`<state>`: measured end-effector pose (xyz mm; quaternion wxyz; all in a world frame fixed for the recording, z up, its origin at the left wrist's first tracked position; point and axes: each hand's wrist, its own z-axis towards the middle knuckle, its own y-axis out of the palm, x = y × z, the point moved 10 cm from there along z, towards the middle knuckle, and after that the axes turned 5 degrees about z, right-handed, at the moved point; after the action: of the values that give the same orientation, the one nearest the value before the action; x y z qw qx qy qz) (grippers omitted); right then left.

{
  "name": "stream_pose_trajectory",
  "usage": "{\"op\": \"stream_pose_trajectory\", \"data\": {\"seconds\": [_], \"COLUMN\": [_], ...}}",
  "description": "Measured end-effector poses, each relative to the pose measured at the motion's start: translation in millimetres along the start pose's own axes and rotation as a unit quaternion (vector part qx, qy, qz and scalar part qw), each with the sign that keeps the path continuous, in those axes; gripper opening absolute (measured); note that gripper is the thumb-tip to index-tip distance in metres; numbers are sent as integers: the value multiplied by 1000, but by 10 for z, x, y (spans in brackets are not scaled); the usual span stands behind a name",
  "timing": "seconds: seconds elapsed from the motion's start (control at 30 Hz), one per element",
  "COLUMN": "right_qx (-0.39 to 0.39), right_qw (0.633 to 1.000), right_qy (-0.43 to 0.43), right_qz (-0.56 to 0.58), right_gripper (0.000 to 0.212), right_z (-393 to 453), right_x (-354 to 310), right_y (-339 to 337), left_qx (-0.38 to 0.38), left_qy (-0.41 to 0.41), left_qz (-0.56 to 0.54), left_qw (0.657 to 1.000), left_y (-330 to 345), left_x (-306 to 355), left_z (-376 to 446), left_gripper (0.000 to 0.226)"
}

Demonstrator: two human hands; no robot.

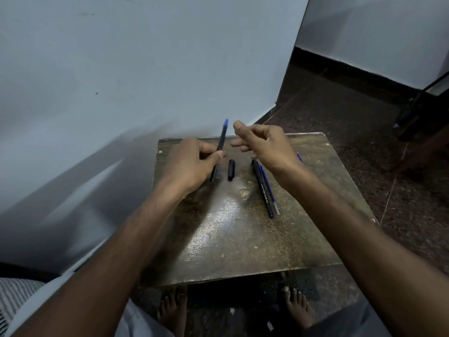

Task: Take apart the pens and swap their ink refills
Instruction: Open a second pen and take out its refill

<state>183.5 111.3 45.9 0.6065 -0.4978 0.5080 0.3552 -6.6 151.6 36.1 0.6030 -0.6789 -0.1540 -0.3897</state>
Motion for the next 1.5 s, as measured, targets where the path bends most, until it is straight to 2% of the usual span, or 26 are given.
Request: {"op": "stream_pose_trajectory", "data": {"seconds": [0.07, 0.13, 0.2, 0.3, 0.37, 0.47, 0.53, 0.6, 0.67, 0.73, 0.8, 0.9, 1.07, 1.23, 1.43, 1.5], "right_qx": [-13, -30, -48, -67, -62, -60, -59, -34, 3, 38, 76, 104, 95, 39, -20, -38], "right_qw": [986, 938, 907, 884, 892, 895, 894, 909, 949, 989, 997, 987, 988, 996, 998, 997], "right_qy": [-27, -82, -108, -108, -105, -109, -112, -106, -64, -10, 4, -20, -37, -11, 8, 21], "right_qz": [-166, -336, -405, -450, -436, -428, -430, -402, -309, -143, 8, 120, 116, 78, 54, 66], "right_gripper": [42, 46, 49, 36, 24, 13, 14, 19, 19, 19, 19, 23, 17, 16, 13, 10], "right_z": [-20, -73, -105, -96, -102, -141, -143, -99, -35, 8, 29, 27, -2, -8, -13, 0], "right_x": [-19, -85, -78, -27, -15, -18, -43, -103, -98, -23, -6, -43, -46, 13, 85, 103], "right_y": [69, 210, 349, 461, 473, 504, 509, 392, 157, -94, -311, -501, -543, -435, -276, -231], "left_qx": [30, 37, 33, 30, 37, 40, 47, 55, 56, 42, 18, -5, -33, -28, -21, -13], "left_qy": [-34, -48, -43, -35, -30, -17, -11, -7, 6, 29, 54, 79, 83, 83, 72, 66], "left_qz": [16, 22, 27, 27, 37, 26, 15, 20, 35, 54, 56, 66, 98, 103, 46, 41], "left_qw": [999, 998, 998, 999, 998, 999, 999, 998, 998, 997, 997, 995, 991, 991, 996, 997], "left_y": [-96, -106, -64, 0, 13, 19, -8, -35, -37, 18, 110, 209, 291, 290, 288, 278], "left_x": [-174, -266, -277, -242, -219, -207, -186, -149, -83, 31, 158, 296, 351, 355, 355, 360], "left_z": [43, 70, 90, 100, 104, 106, 102, 89, 58, 17, -25, -68, -105, -105, -108, -118], "left_gripper": [15, 14, 15, 19, 22, 15, 9, 17, 16, 13, 12, 13, 17, 17, 13, 21]}}
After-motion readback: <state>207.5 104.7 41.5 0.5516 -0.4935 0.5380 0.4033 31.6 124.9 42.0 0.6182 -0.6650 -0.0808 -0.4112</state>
